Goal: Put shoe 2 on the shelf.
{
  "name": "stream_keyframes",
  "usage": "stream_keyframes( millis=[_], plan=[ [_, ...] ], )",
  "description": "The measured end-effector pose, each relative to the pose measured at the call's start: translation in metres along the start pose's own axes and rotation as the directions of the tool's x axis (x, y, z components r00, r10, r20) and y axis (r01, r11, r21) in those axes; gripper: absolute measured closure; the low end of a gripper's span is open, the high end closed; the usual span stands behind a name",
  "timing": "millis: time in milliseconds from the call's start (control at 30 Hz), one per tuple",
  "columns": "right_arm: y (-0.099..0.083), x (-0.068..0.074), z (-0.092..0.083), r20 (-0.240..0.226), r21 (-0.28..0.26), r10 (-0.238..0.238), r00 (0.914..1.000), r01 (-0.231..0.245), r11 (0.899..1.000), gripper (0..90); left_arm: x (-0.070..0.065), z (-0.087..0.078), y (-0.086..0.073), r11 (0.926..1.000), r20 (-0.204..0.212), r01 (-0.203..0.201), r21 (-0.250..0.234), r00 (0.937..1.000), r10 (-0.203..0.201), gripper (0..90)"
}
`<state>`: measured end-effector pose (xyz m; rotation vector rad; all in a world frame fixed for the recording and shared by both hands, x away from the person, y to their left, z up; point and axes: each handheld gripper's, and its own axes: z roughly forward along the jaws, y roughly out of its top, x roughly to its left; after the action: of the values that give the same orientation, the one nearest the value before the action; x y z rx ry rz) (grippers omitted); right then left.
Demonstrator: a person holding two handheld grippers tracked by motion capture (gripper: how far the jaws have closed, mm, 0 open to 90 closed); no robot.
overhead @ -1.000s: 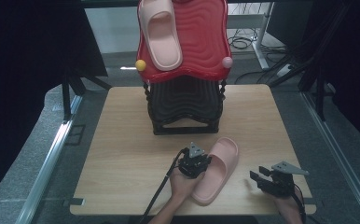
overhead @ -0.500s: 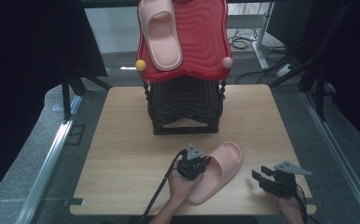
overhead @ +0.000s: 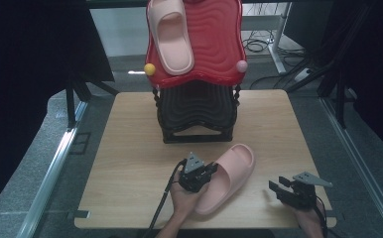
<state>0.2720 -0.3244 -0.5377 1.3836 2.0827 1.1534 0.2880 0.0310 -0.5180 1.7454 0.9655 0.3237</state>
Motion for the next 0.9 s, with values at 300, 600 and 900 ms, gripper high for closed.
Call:
stream_keyframes(
  millis=[300, 600, 900],
  plan=[
    [-0.001, 0.001, 0.002, 0.002, 0.007, 0.001, 1.0, -0.001, 1.0, 48.9, 0.013, -0.032, 0.012, 0.9943, -0.015, 0.022, -0.104, 0.9996, -0.024, 85.2],
    [-0.002, -0.001, 0.003, 0.004, 0.012, 0.011, 0.9999, -0.011, 1.0, 48.5, 0.018, -0.058, 0.033, 0.9805, -0.031, 0.017, -0.196, 0.9993, -0.023, 85.3],
    [-0.003, -0.001, 0.003, 0.004, 0.015, 0.02, 0.9998, -0.02, 1.0, 48.4, 0.018, -0.072, 0.052, 0.9663, -0.052, -0.004, -0.258, 0.9986, -0.01, 85.3]
  ],
)
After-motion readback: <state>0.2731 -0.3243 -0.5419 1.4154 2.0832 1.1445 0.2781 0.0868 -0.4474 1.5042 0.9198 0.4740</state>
